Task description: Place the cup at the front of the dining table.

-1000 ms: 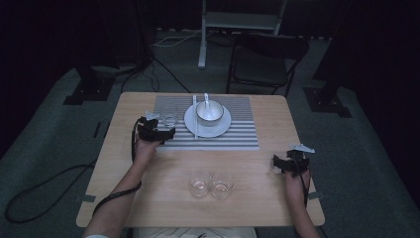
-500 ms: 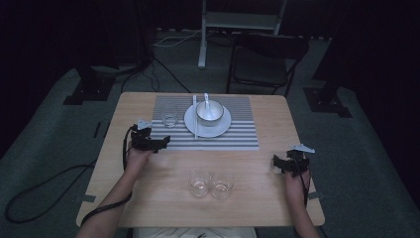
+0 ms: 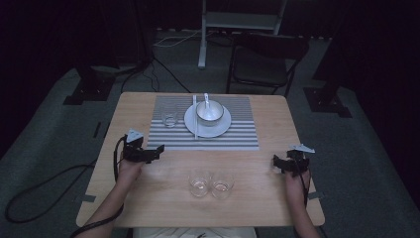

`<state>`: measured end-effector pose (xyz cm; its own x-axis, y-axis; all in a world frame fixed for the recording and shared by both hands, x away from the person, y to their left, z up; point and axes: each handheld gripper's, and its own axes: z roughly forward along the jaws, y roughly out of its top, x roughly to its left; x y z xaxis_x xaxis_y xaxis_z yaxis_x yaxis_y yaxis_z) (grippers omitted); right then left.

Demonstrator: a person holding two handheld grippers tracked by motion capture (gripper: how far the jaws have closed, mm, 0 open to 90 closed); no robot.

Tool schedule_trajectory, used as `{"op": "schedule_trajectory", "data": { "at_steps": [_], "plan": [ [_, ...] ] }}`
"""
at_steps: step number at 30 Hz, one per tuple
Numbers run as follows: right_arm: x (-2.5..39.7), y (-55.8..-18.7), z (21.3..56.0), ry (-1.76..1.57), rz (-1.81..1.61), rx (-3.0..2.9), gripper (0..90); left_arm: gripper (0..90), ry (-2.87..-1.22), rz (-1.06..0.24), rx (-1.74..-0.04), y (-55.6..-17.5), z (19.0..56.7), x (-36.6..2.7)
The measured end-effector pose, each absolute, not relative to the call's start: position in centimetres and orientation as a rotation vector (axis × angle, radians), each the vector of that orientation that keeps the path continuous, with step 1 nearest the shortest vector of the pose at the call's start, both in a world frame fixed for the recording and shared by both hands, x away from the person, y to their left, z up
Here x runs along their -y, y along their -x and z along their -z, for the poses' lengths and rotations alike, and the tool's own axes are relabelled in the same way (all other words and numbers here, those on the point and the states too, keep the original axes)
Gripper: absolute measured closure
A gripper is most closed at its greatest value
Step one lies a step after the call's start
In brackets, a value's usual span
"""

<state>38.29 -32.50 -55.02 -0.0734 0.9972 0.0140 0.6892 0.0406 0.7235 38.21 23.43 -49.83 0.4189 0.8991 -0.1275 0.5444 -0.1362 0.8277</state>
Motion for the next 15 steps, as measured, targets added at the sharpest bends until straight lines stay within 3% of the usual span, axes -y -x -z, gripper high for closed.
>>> {"op": "schedule_trajectory", "data": {
  "at_steps": [15],
  "plan": [
    [32.5,-38.3,55.0,-1.698,-0.791,-1.815,13.7,1.6,-1.810,-0.514,-1.227,-33.9,51.1,-25.6]
  ]
}}
